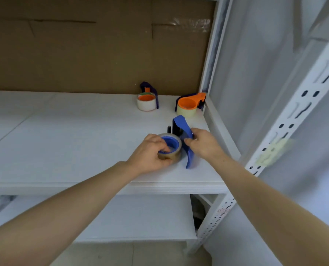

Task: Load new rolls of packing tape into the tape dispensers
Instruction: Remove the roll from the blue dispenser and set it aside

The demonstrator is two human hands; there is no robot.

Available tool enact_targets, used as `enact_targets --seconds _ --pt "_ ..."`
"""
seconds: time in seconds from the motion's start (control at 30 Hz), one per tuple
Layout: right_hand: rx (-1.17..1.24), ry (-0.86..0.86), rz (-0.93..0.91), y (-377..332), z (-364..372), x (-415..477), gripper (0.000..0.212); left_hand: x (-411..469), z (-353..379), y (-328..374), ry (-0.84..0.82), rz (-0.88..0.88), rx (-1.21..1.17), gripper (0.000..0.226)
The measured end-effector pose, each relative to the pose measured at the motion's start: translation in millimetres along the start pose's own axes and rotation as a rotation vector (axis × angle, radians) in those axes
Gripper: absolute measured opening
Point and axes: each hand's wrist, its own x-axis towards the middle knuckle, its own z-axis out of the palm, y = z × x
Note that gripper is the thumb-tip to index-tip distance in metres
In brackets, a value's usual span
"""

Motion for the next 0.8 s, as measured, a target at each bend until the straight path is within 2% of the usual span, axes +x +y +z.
enact_targets --seconds 0.03,0.13,0.17,0.23,0.33,0.43,0.63,0.8 --pt "-0.060 0.014 -0.015 0 -1 -3 0.034 0 -1 0 -0.002 -0.014 -0.021 0.037" --pt "-0.244 0.071 -0.178 -9 -7 -10 0.072 -1 -2 0 -0.085 -0.192 -0.143 0.099" --pt "-0.311 0.041 -0.275 -16 -8 -11 0.080 -1 -2 -1 -0.122 -0.249 -0.206 0.114" --pt "-0.490 -0.115 -0.395 -32 -7 -8 0.092 0 -1 -3 -0.185 -0.332 -0.293 0.130" --pt "-0.737 -0.321 -0.398 -47 -1 6 0.107 0 1 -8 -0.155 -0.390 -0.360 0.135" --pt "-0.851 -0.417 -0.357 -55 6 17 0.112 0 1 -13 -0.126 -0.405 -0.412 0.136" --pt "-0.777 -0.356 -0.346 -52 15 23 0.104 3 -2 -11 -0.190 -0.367 -0.481 0.132" --pt "-0.663 -0.352 -0.315 -56 3 15 0.094 1 0 -15 -0.177 -0.384 -0.473 0.134"
